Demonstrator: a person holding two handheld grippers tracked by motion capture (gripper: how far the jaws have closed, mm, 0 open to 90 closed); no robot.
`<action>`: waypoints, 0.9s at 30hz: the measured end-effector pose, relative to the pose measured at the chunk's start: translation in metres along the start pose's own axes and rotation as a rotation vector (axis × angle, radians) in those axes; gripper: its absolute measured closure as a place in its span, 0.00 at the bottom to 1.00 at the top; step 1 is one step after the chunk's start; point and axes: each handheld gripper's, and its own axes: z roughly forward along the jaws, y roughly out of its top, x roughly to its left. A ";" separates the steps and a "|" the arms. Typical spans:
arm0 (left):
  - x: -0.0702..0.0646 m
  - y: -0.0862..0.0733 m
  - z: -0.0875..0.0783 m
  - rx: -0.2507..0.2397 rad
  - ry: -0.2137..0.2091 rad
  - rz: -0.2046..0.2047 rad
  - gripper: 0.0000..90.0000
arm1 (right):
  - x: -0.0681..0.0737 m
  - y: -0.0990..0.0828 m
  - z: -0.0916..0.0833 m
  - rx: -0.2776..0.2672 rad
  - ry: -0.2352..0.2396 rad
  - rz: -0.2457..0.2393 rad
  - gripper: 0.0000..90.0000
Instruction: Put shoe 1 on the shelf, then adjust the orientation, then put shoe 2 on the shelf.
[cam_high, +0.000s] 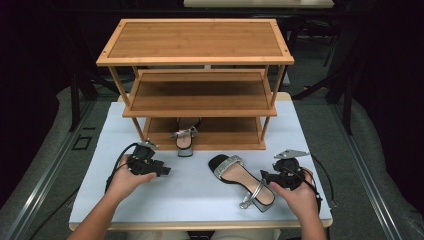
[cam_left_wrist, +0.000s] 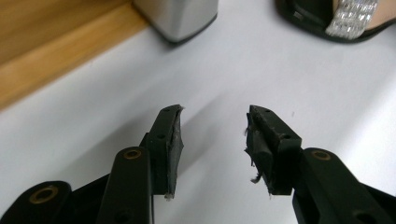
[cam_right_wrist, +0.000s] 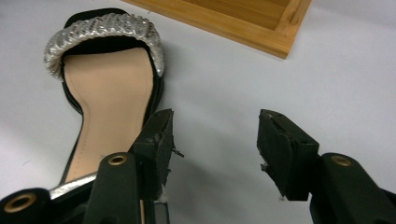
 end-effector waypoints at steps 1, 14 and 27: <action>0.003 -0.004 -0.001 -0.002 0.000 -0.018 0.62 | 0.001 0.001 -0.001 -0.004 0.003 -0.004 0.50; 0.016 -0.023 -0.005 0.061 0.016 -0.030 0.56 | 0.014 0.010 -0.013 -0.040 0.031 -0.035 0.46; 0.017 -0.022 -0.014 0.032 -0.001 -0.047 0.54 | 0.039 0.029 0.002 0.094 0.122 -0.115 0.44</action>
